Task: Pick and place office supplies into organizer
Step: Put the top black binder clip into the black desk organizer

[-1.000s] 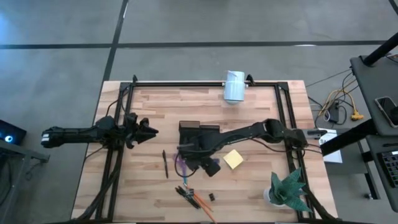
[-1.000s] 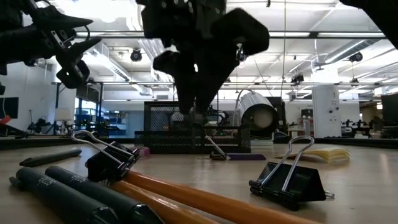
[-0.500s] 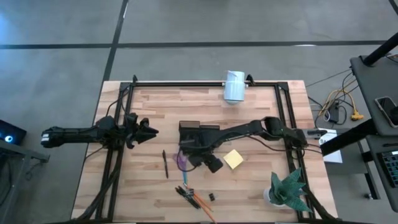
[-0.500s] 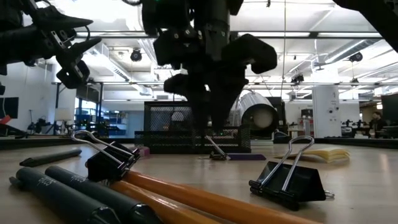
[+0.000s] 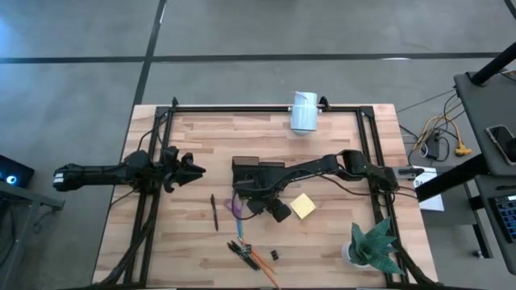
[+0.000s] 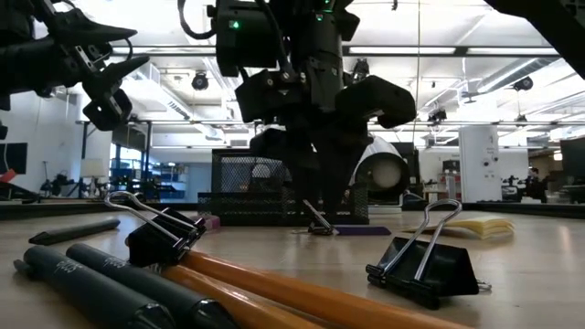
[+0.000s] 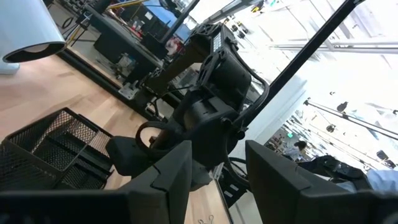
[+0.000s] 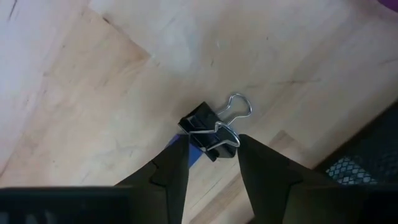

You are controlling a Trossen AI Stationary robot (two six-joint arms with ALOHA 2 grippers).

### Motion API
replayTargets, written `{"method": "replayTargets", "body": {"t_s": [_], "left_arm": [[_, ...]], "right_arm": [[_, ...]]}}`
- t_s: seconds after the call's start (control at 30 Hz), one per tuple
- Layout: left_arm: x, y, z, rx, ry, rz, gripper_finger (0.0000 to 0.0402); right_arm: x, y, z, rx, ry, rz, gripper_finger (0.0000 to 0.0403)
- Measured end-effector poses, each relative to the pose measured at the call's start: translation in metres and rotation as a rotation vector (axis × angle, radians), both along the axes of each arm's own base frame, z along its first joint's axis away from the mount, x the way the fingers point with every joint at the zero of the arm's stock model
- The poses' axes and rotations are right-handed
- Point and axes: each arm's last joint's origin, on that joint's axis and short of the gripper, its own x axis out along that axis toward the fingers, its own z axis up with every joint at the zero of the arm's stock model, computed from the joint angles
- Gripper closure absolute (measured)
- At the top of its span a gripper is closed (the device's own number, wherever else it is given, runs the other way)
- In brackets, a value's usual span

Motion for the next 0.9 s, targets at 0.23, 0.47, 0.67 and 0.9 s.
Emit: {"method": "replayTargets", "body": {"t_s": [0.23, 0.47, 0.67, 0.9], "left_arm": [[0.0003, 0.0000, -0.0005, -0.001, 0.005, 0.000, 0.0269], [0.0020, 0.0002, -0.0026, -0.002, 0.029, 0.000, 0.0269], [0.0032, 0.0002, -0.0042, -0.004, 0.046, 0.000, 0.0269], [0.0033, 0.0002, -0.0043, -0.004, 0.047, 0.000, 0.0269]], "right_arm": [[0.0042, 0.0007, 0.0070, 0.004, -0.035, -0.003, 0.0302], [0.0028, -0.0009, 0.0041, 0.004, -0.024, -0.006, 0.0327], [0.0013, -0.0010, 0.0007, 0.004, -0.014, -0.005, 0.0332], [0.0013, -0.0012, 0.0007, 0.004, -0.014, -0.006, 0.0339]]}}
